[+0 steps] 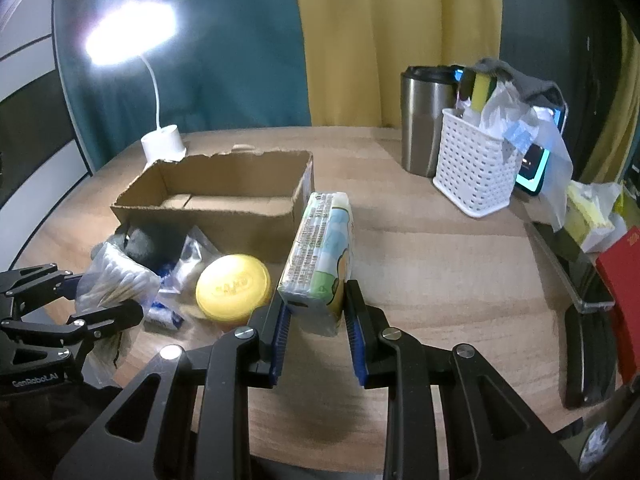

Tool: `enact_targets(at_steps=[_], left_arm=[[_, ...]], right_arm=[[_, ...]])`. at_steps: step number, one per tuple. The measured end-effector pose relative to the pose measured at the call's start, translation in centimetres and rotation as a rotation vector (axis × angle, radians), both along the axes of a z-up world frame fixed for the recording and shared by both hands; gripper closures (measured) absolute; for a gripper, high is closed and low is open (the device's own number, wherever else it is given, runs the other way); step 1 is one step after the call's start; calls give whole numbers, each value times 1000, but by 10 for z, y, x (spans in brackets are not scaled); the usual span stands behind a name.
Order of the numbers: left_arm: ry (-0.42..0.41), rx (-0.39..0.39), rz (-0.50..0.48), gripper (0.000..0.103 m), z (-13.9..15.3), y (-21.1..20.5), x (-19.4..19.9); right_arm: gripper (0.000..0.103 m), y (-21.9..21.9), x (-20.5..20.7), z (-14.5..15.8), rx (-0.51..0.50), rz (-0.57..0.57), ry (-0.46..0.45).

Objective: Organize objects
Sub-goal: 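Carry the swab bag with the left tool while the right tool carries the snack box into the box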

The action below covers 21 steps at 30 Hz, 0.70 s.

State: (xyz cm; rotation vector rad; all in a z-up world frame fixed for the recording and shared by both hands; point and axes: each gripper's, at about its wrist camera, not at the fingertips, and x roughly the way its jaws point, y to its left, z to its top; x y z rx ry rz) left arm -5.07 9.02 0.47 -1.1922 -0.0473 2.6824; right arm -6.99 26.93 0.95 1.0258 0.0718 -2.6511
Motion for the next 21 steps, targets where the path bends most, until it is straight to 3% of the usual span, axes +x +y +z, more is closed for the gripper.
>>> enact_targets(at_steps=[21], left_arm=[[35, 38, 17, 55, 20, -19, -42]], right_arm=[[75, -25, -36, 16, 6, 39, -9]])
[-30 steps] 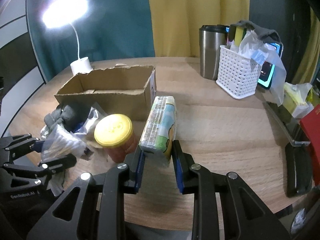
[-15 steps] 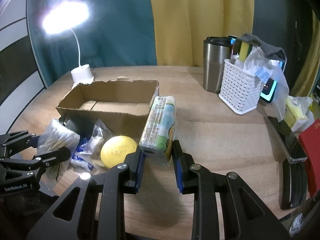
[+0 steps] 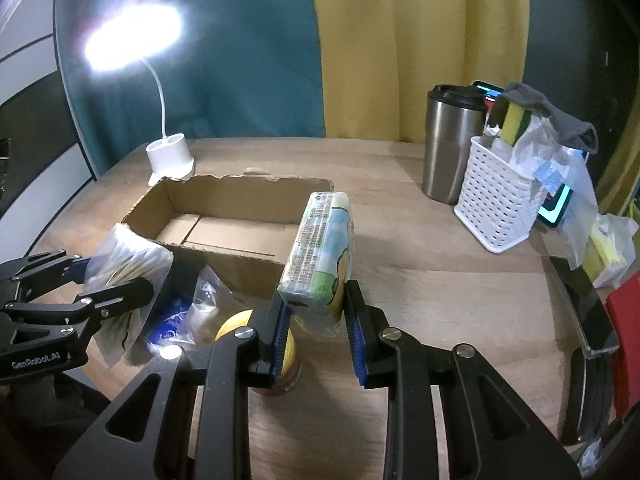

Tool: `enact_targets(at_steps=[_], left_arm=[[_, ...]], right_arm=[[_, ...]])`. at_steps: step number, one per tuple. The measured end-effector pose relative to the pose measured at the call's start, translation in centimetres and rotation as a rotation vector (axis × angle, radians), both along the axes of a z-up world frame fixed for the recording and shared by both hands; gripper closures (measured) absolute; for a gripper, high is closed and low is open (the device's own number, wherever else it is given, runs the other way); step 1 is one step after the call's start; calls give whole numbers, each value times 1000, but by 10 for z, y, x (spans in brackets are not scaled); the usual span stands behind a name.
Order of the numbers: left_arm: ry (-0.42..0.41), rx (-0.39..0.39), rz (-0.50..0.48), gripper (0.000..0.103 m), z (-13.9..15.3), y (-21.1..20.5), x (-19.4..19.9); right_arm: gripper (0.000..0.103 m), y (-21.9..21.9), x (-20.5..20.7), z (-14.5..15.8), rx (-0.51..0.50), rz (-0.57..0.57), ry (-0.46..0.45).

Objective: Organize objects
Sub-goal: 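Carry the swab bag with the left tool while the right tool carries the snack box into the box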

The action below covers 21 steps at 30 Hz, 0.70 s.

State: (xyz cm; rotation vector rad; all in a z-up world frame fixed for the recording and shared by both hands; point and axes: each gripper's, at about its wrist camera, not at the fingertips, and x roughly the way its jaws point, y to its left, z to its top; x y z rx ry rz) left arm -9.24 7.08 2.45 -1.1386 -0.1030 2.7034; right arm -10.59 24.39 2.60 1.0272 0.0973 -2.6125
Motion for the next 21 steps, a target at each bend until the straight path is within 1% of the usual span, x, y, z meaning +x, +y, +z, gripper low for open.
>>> enact_targets(at_steps=[11, 21], left_arm=[[12, 4, 8, 55, 7, -5, -22], [13, 14, 4, 55, 15, -5, -41]], right_arm=[[75, -12, -19, 2, -10, 31, -1], [75, -14, -32, 9, -14, 27, 6]])
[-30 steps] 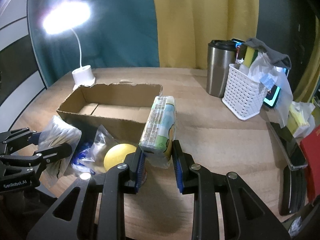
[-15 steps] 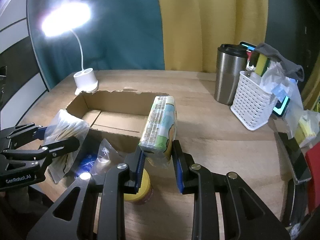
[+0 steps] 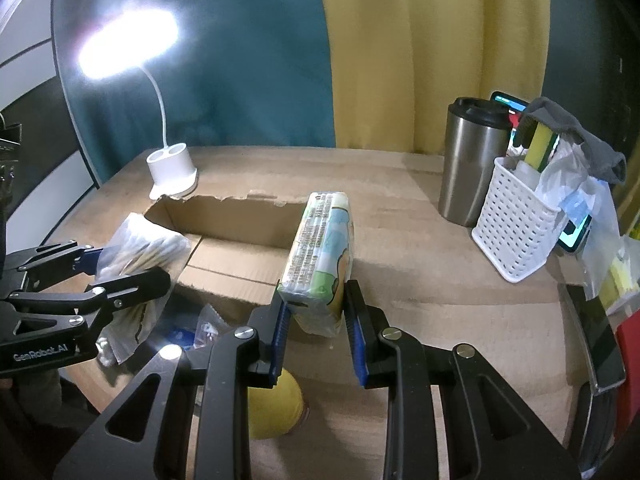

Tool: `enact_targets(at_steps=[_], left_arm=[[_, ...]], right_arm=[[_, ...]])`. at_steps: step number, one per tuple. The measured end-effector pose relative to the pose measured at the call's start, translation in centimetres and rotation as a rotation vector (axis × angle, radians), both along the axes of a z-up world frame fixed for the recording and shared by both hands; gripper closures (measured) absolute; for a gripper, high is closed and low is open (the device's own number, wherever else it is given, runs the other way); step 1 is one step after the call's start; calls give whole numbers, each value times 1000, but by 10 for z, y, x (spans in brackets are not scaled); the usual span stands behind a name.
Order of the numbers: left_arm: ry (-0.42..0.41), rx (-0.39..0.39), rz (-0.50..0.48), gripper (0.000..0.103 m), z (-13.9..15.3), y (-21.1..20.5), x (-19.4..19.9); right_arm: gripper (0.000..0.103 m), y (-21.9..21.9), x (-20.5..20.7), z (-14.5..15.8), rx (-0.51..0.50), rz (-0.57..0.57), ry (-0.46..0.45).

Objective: Organize objects
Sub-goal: 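Carry the swab bag with the left tool while the right tool carries the snack box into the box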

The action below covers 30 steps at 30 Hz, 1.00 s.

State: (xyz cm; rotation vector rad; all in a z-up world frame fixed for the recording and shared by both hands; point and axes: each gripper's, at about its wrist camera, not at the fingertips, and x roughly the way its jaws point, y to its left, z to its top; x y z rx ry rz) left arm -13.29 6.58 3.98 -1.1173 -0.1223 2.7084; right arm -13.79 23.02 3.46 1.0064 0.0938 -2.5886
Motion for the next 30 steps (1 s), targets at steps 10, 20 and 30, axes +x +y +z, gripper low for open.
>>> enact_targets(at_steps=[10, 20, 30], left_arm=[[9, 11, -4, 55, 5, -4, -14], [-12, 32, 15, 55, -3, -8, -33], [-34, 45, 15, 55, -10, -8, -52]], right_arm=[[75, -2, -10, 3, 1, 7, 1], [75, -14, -24, -8, 3, 45, -39], [75, -20, -37, -22, -5, 75, -87]])
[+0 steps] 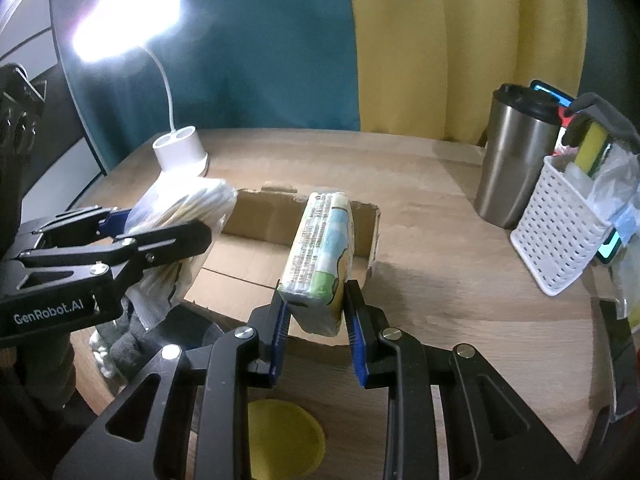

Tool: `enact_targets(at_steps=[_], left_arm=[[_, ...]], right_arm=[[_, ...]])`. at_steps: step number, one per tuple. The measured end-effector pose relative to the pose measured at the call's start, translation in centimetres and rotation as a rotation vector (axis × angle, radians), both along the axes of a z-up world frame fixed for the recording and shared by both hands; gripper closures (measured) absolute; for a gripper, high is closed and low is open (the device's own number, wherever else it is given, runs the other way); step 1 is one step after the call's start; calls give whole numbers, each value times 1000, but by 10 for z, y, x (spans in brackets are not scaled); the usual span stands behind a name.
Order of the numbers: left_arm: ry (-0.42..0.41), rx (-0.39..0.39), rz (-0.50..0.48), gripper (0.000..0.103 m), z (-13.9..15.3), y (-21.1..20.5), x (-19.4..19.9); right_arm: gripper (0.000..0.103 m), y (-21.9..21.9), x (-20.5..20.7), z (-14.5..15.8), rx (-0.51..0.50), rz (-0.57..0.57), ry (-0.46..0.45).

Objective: Organize objects
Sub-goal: 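Carry the swab bag with the left tool while the right tool carries the snack box into the box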

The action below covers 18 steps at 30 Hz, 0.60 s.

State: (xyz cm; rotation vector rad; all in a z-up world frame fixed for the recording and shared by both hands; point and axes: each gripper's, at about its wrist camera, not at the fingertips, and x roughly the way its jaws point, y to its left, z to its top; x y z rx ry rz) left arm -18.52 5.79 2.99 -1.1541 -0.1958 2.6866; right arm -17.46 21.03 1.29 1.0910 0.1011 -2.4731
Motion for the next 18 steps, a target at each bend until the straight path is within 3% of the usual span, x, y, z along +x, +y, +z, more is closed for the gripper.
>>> enact_targets(at_steps=[18], left_arm=[[-91, 13, -44, 55, -31, 24, -43]], right_arm=[[75, -1, -11, -13, 14, 29, -62]])
